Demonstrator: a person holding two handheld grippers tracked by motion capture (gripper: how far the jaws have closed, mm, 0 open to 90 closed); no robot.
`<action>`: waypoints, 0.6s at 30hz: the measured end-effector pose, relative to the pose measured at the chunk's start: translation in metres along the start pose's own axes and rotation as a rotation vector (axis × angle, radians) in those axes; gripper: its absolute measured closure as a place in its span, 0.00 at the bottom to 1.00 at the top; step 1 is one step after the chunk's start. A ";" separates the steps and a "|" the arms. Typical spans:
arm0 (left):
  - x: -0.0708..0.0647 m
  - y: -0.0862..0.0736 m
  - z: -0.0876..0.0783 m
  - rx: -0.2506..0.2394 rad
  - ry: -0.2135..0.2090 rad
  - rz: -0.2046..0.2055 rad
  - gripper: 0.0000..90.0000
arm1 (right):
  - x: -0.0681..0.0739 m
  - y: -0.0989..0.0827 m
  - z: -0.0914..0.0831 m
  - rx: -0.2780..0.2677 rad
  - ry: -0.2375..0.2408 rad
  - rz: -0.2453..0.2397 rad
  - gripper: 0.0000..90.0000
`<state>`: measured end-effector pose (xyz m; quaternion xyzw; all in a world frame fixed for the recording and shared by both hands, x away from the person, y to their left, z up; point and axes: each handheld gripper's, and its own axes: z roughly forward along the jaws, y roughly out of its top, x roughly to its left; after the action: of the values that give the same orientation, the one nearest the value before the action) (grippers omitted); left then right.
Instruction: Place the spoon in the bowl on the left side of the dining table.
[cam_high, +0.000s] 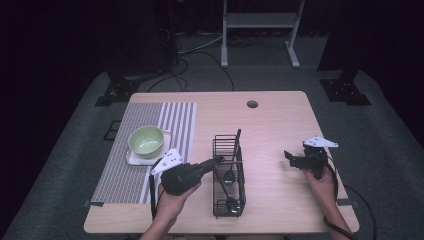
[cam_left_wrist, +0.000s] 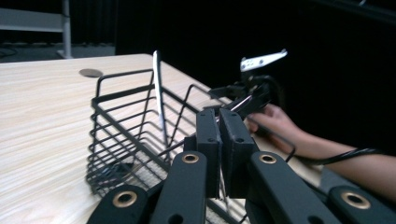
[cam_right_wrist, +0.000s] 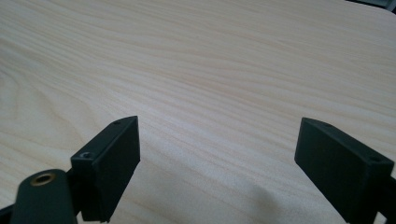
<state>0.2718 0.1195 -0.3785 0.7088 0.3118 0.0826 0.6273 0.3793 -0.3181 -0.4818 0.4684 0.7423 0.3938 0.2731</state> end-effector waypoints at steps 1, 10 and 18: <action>0.000 0.001 -0.001 -0.008 -0.009 -0.009 0.98 | 0.000 0.000 0.000 0.000 0.000 0.000 0.15; -0.002 0.005 -0.008 -0.049 -0.025 -0.047 1.00 | 0.000 0.000 0.000 0.001 0.002 0.002 0.15; -0.004 0.020 -0.018 -0.091 -0.022 -0.046 1.00 | -0.001 0.000 0.000 0.002 0.003 0.005 0.15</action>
<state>0.2662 0.1325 -0.3548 0.6731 0.3169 0.0743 0.6640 0.3797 -0.3187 -0.4818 0.4698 0.7419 0.3946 0.2704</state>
